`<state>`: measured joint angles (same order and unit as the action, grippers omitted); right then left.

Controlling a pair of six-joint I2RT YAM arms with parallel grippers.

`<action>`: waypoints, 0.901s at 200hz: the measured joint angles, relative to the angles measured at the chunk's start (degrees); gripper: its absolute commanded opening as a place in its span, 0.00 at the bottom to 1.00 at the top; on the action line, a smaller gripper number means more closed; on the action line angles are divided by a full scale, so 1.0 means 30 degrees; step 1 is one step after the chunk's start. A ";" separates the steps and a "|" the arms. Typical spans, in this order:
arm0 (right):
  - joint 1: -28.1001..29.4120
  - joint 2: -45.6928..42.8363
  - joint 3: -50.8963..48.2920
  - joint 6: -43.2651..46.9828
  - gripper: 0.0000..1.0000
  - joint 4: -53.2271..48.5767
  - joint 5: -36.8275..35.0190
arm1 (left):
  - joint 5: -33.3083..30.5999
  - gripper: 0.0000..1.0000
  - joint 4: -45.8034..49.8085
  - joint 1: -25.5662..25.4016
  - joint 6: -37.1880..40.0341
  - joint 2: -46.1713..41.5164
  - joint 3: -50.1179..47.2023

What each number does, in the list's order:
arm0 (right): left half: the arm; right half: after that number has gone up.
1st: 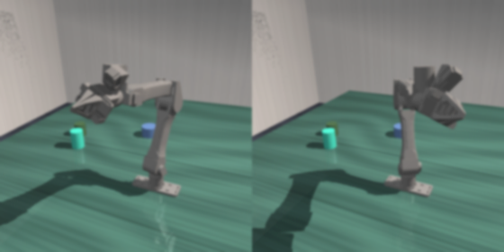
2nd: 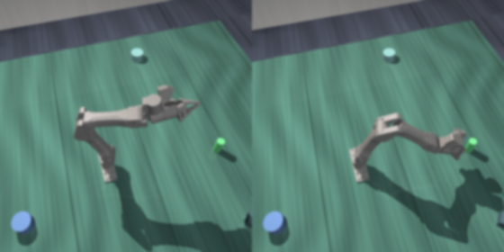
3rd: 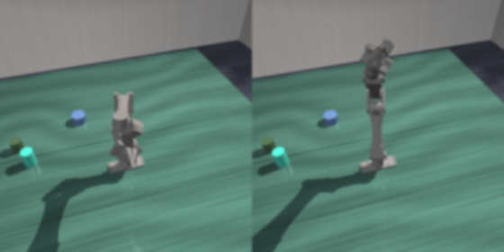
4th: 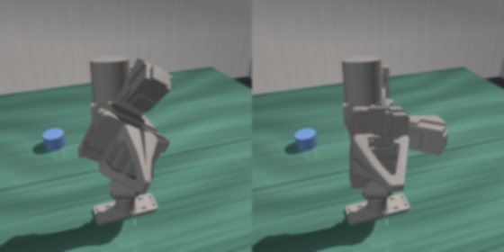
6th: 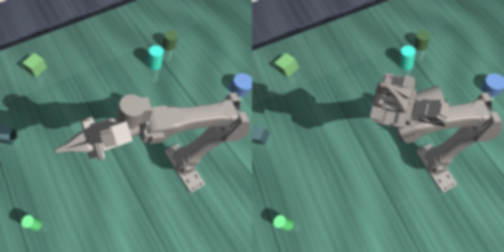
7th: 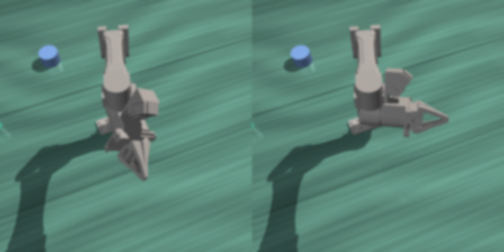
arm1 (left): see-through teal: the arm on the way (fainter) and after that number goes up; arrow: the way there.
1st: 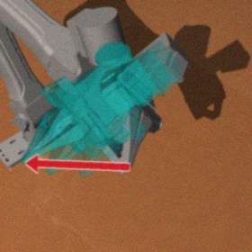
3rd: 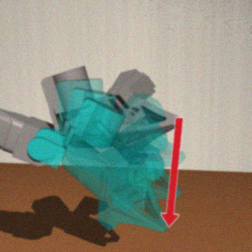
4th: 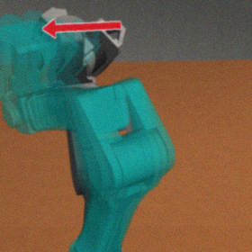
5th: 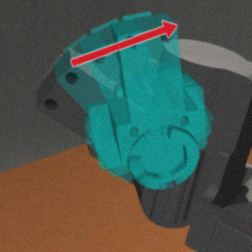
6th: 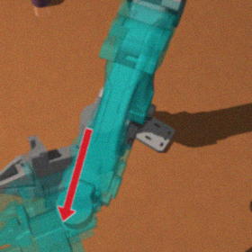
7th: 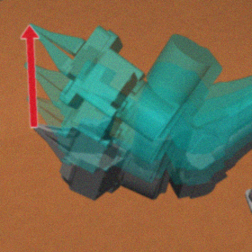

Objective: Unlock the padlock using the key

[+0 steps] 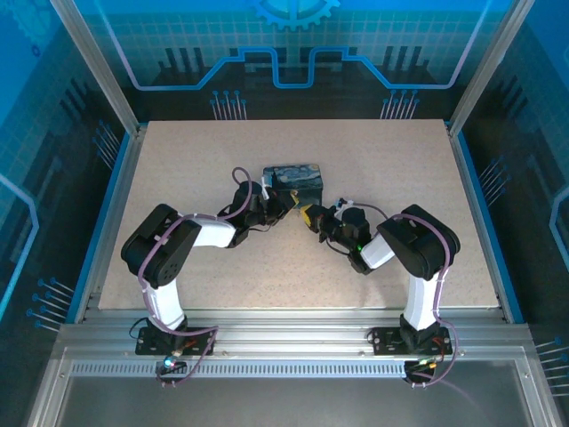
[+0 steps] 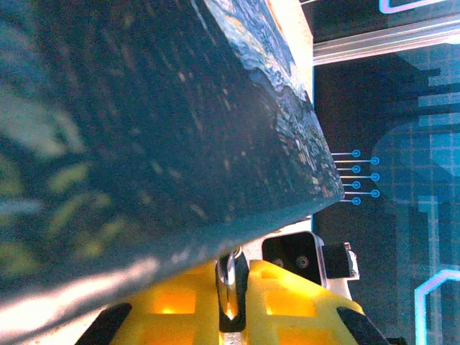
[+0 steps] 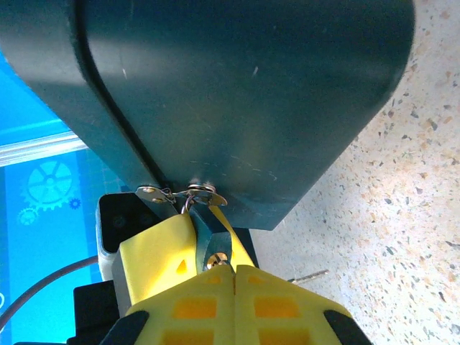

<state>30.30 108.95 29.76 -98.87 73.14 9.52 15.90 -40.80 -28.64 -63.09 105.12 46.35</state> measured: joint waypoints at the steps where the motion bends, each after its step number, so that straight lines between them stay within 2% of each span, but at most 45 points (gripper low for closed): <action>1: 0.0000 -0.0015 0.0000 0.0015 0.00 -0.0015 0.0000 | 0.0000 0.00 0.0000 0.0000 0.0000 0.0000 0.0000; 33: -0.0087 -0.0168 0.0000 0.0270 0.02 -0.0350 0.0211 | 0.0007 0.00 -0.0029 0.0000 0.0000 0.0000 -0.0073; 83: -0.0590 -0.0539 -0.0073 0.1370 0.28 -0.1479 0.1559 | 0.0707 0.00 0.0291 -0.0007 0.0146 -0.0015 -0.0321; 118: -0.1843 -0.2390 -0.1129 0.2951 0.33 -0.3388 0.2521 | 0.1435 0.00 0.1224 0.0000 0.0583 -0.0095 -0.0335; 151: -0.2630 -0.6324 -0.1574 0.6360 0.35 -0.8903 0.3264 | 0.1661 0.00 0.1523 0.0000 0.0583 -0.0095 -0.0335; 180: -0.2667 -1.0477 -0.0197 1.1162 0.36 -1.6677 0.3126 | 0.1763 0.00 0.1596 0.0000 0.0576 -0.0095 -0.0335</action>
<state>22.31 77.52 29.17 -65.39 23.11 18.90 21.19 -36.01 -28.64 -61.36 104.84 45.34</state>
